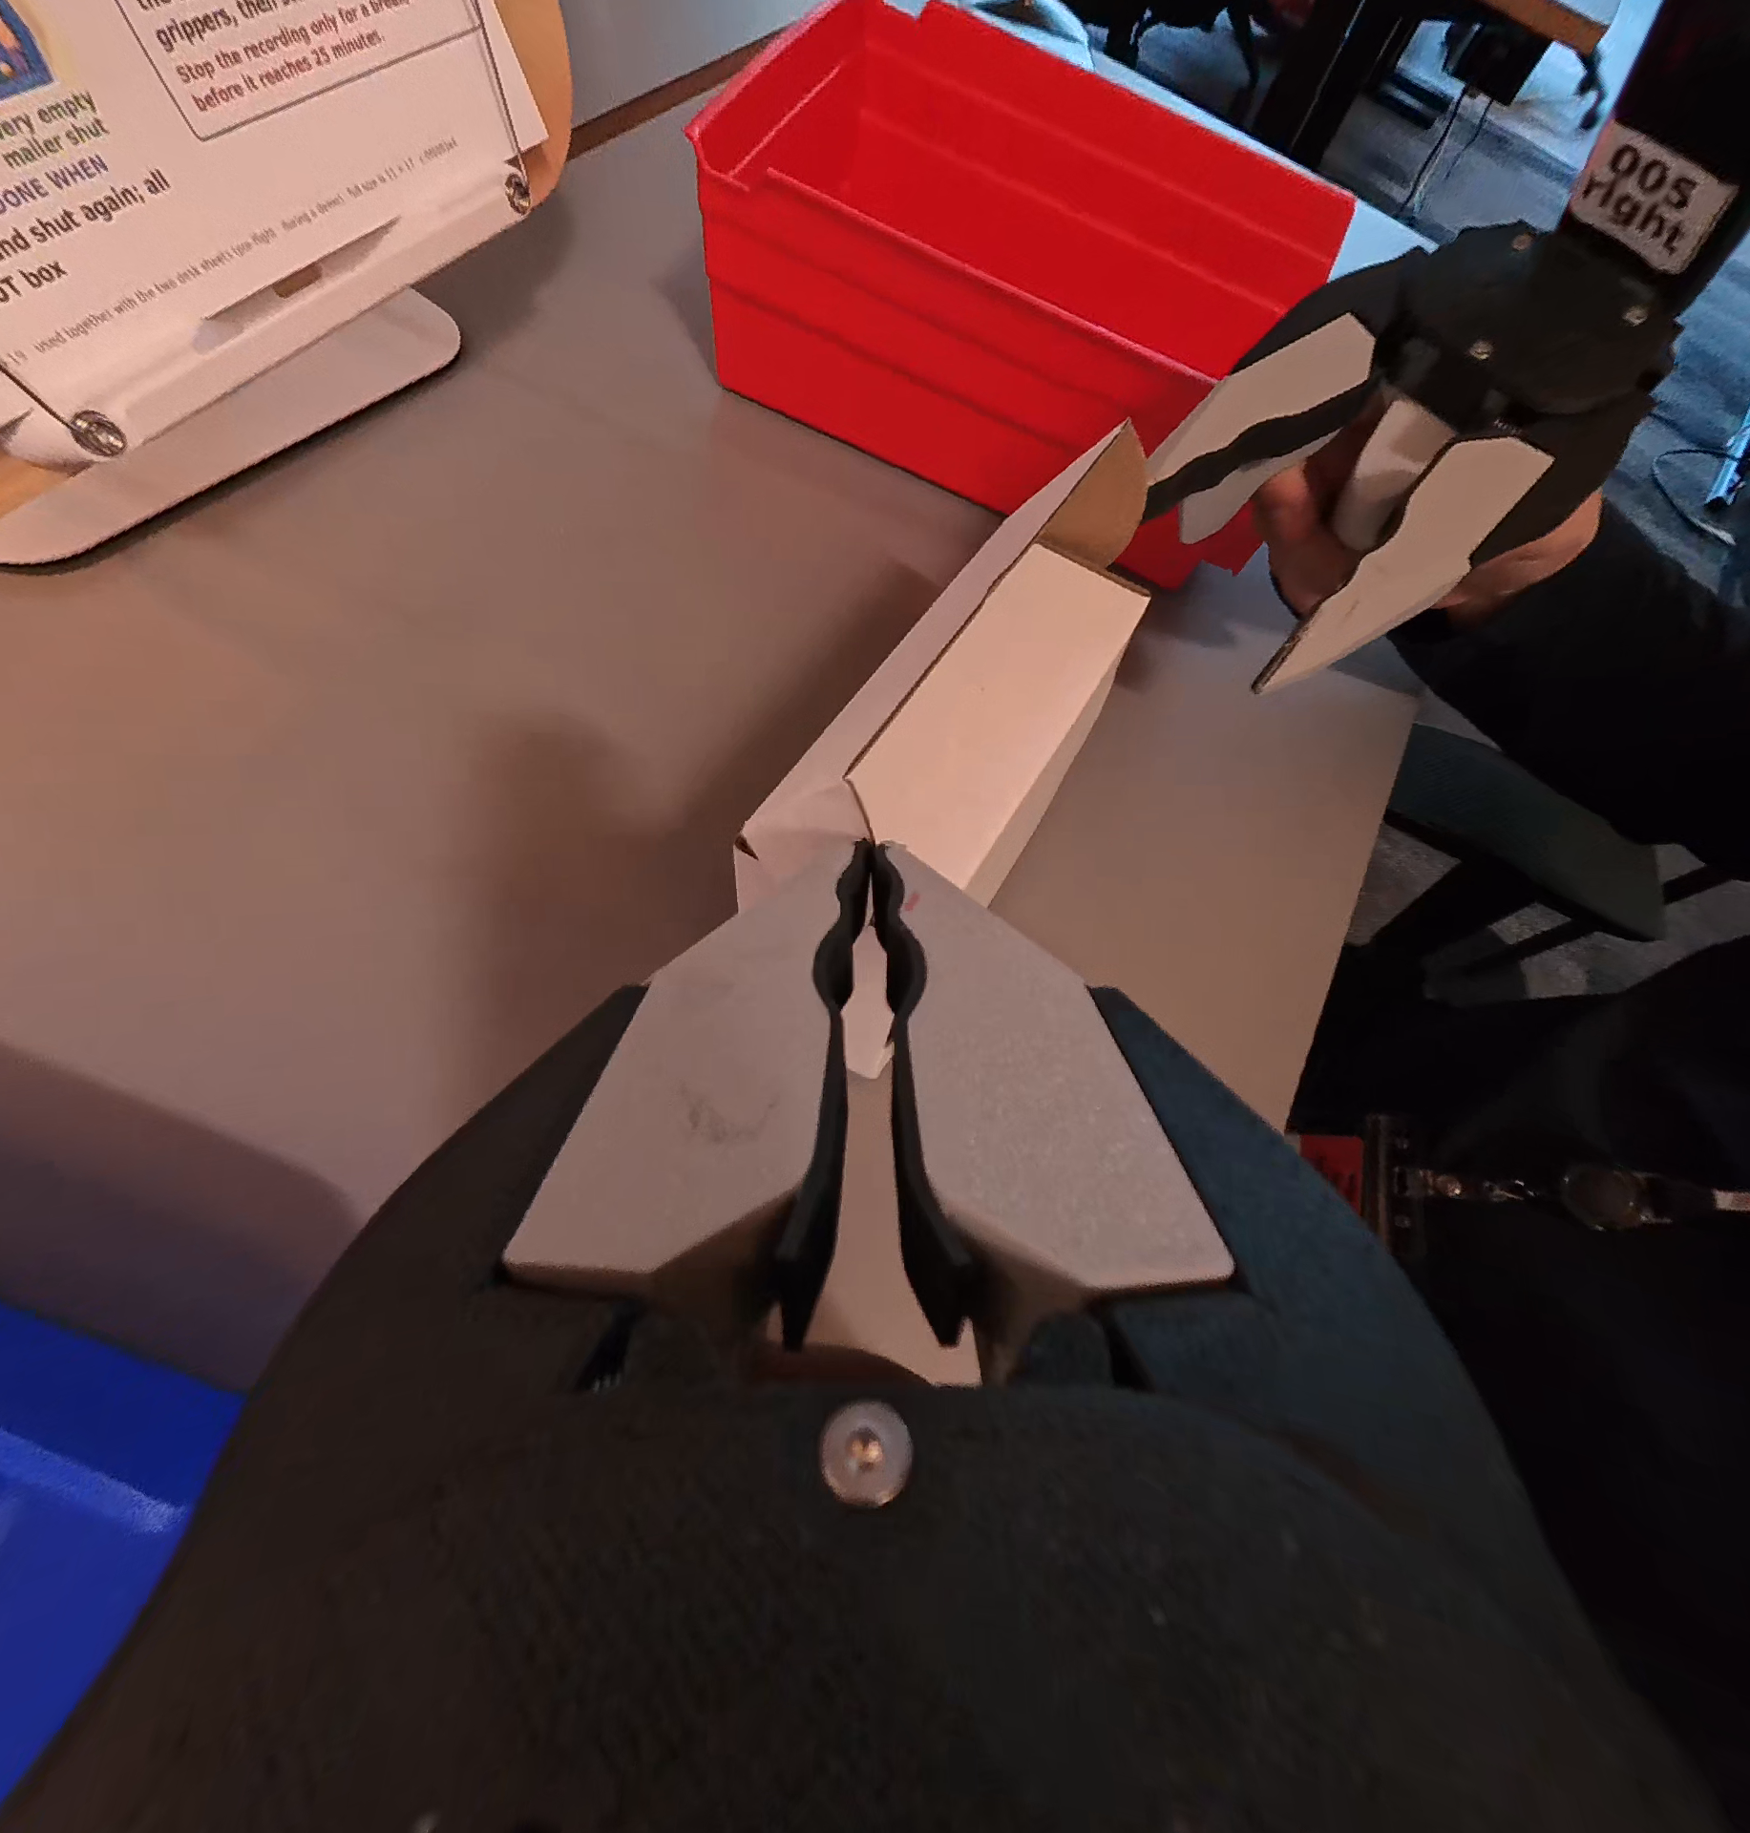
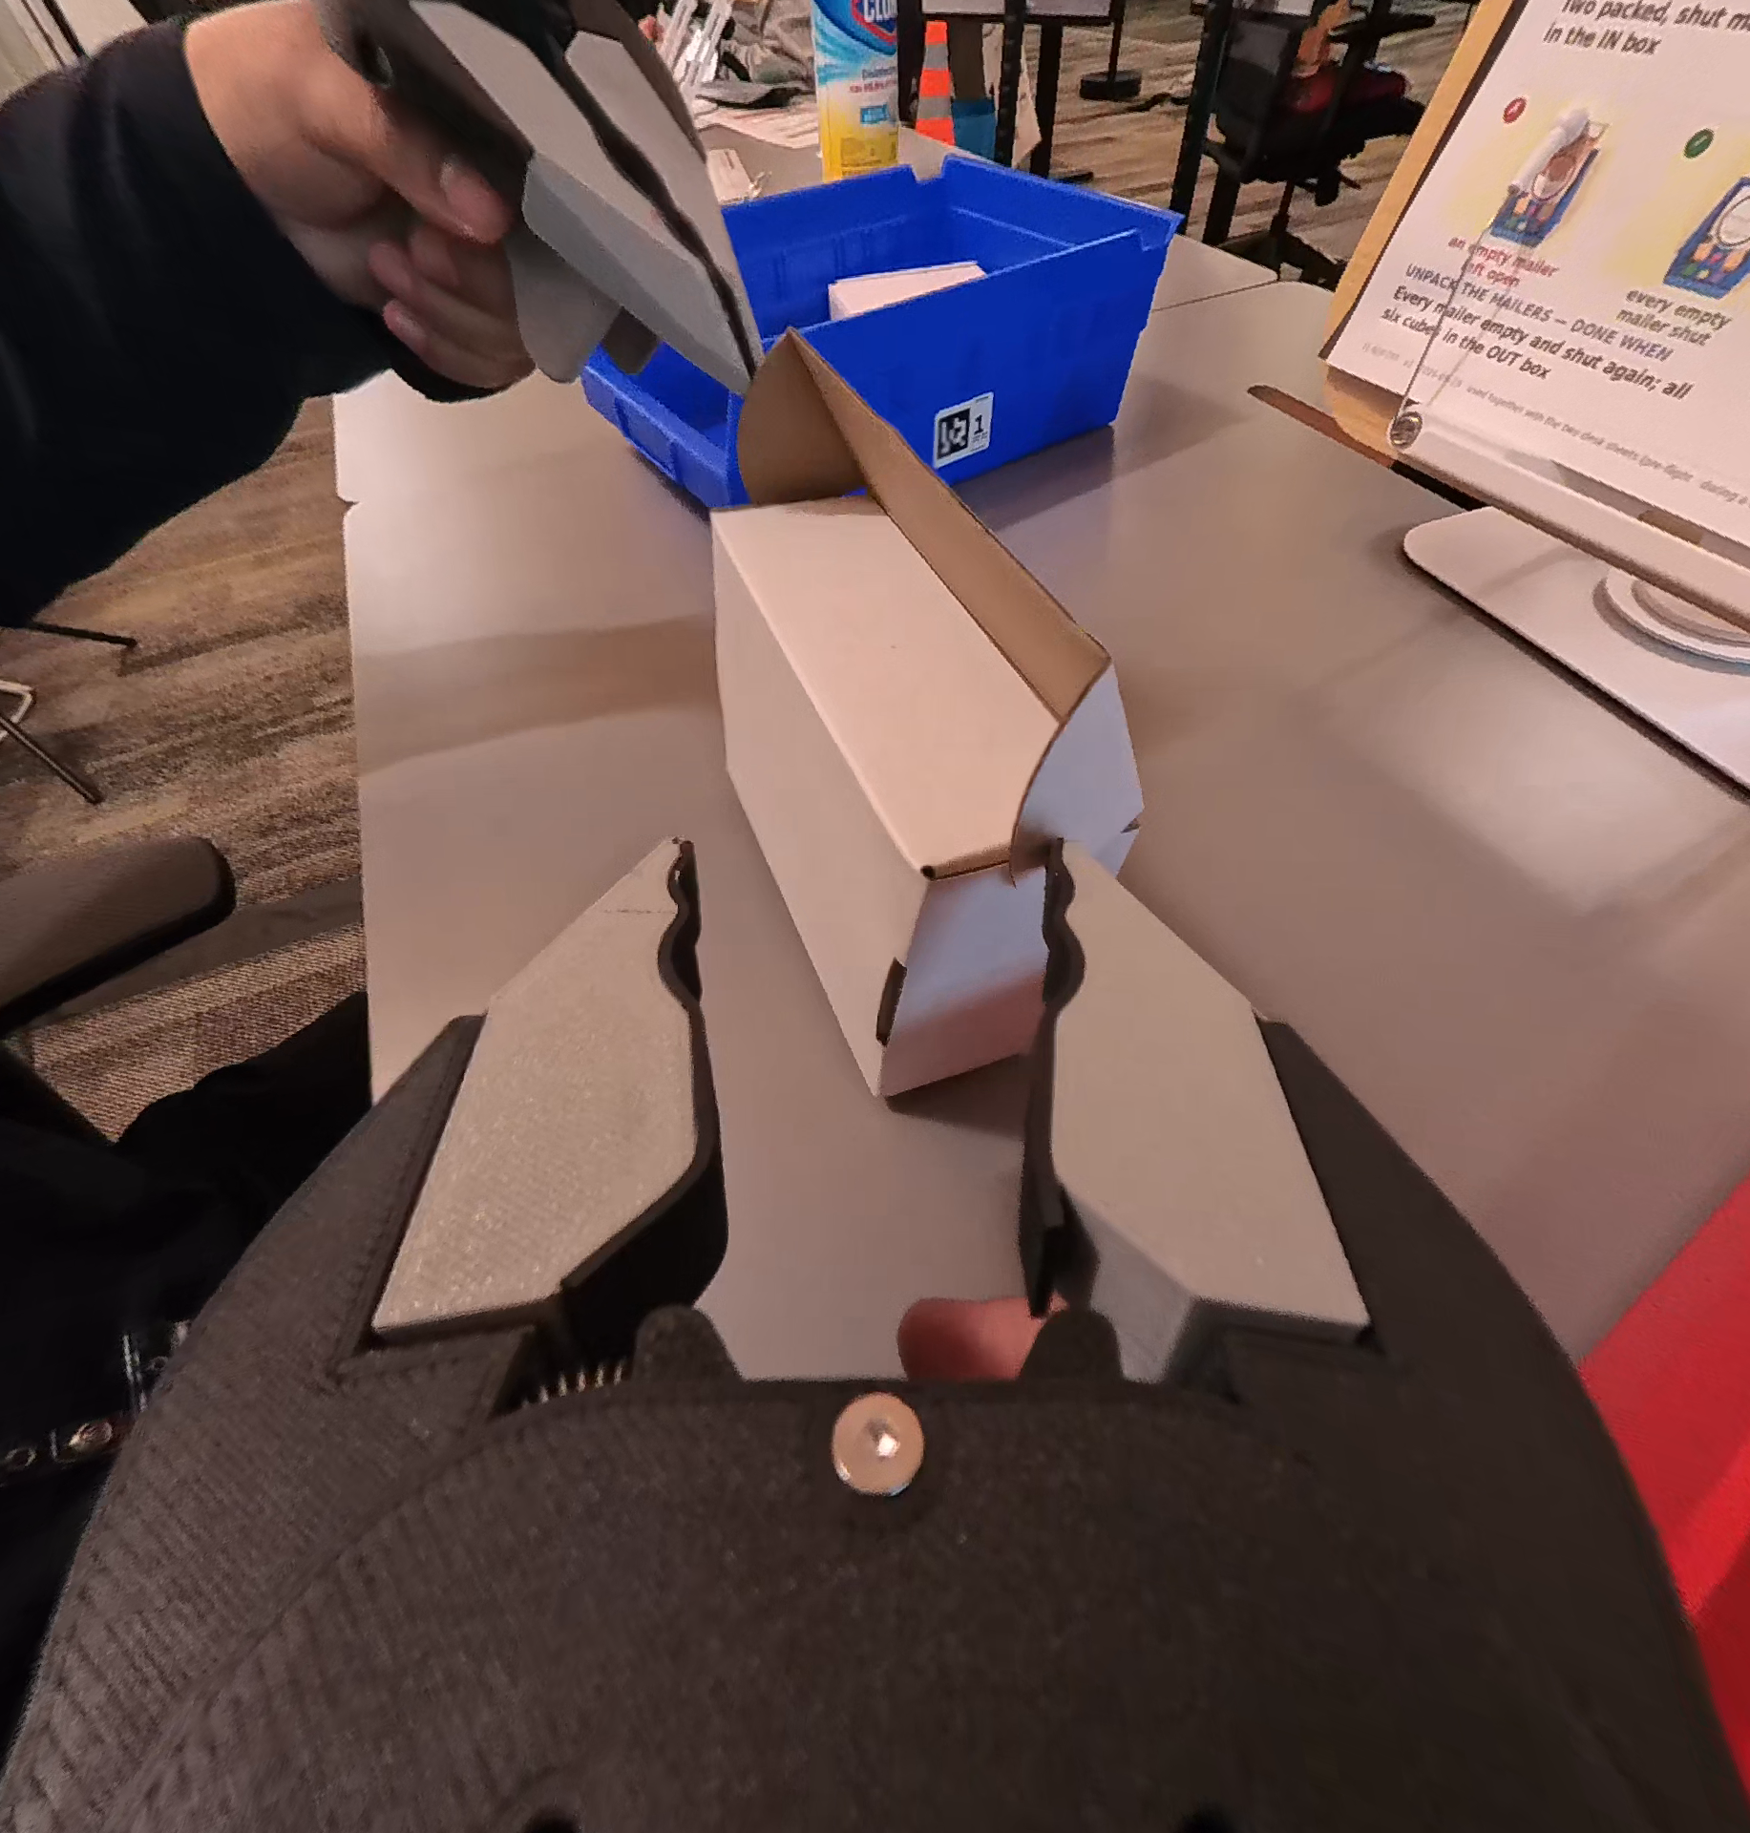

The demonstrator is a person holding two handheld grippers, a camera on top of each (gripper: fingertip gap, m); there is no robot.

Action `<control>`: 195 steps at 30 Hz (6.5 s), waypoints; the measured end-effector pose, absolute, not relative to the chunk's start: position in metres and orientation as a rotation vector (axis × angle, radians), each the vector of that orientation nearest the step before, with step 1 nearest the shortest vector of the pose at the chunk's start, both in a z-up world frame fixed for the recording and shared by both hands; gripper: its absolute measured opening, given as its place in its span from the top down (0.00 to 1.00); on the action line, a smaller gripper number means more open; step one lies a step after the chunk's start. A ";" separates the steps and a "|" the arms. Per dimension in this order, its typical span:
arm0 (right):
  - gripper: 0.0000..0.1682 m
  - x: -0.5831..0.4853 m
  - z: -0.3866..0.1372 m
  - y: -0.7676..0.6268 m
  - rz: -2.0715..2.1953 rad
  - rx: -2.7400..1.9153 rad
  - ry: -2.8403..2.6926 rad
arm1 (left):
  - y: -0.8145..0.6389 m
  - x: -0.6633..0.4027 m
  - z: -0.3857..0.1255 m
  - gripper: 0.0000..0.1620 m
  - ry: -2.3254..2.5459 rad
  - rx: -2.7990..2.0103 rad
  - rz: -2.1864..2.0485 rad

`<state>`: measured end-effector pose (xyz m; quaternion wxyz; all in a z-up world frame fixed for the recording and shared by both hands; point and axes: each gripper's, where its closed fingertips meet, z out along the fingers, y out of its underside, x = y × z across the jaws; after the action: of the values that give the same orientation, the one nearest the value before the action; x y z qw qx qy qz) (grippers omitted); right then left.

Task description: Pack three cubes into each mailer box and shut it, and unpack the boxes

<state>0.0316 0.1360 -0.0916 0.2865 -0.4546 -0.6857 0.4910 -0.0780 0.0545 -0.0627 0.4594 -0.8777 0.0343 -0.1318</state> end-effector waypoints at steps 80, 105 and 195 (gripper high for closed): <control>0.95 -0.096 -0.103 0.216 0.651 -1.700 -2.326 | 0.119 -0.032 -0.102 1.00 0.349 -2.275 0.091; 0.96 -0.042 -0.074 0.175 1.021 -1.512 -2.356 | 0.089 -0.052 -0.057 1.00 0.143 -2.058 0.195; 0.96 -0.029 -0.076 0.150 0.988 -1.387 -2.234 | 0.064 -0.118 -0.023 1.00 -0.216 -1.925 -0.148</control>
<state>-0.0295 0.1500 -0.0764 0.1654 -0.4870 -0.7843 0.3470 -0.1179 0.0643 -0.0233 0.5642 -0.8181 -0.0917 -0.0629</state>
